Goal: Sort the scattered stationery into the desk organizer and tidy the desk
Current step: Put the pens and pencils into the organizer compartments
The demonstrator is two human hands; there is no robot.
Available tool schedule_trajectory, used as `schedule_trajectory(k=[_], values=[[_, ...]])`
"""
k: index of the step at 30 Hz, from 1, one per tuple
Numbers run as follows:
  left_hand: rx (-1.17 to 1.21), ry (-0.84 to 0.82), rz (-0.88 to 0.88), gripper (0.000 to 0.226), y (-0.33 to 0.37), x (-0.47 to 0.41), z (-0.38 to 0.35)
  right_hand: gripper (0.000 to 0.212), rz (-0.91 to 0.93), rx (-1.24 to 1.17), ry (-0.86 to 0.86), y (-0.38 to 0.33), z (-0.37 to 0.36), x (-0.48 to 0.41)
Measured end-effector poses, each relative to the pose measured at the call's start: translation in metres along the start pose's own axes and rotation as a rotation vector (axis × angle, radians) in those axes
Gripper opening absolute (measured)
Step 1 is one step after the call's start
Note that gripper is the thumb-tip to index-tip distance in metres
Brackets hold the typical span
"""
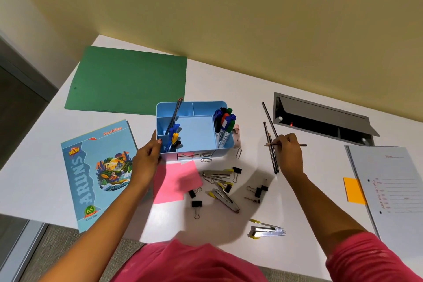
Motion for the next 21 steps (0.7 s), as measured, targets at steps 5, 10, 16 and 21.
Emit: schedule_trajectory(k=[5, 10, 16, 21], values=[[0.018, -0.001, 0.013, 0.038, 0.0, -0.001, 0.0, 0.009, 0.228, -0.036, 0.117, -0.053, 0.024, 0.005], [0.021, 0.012, -0.005, 0.037, 0.003, 0.001, 0.0, 0.014, 0.501, -0.189, 0.465, -0.146, 0.079, 0.025], [0.015, 0.018, -0.007, 0.039, 0.004, 0.003, 0.0, 0.025, 0.477, -0.734, 0.632, -0.233, 0.121, 0.035], [0.009, 0.008, -0.007, 0.035, 0.002, 0.0, 0.0, 0.017, 0.444, -0.836, 0.303, -0.283, 0.087, 0.019]])
Point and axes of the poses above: each hand's wrist, its own x-axis away from the middle knuckle, its own z-axis out of the back of the hand, y = z × x, the point moved 8 cm from there along -x, towards the middle knuckle, and after that the axes turned 8 degrees about z, right-handed, at the moved point
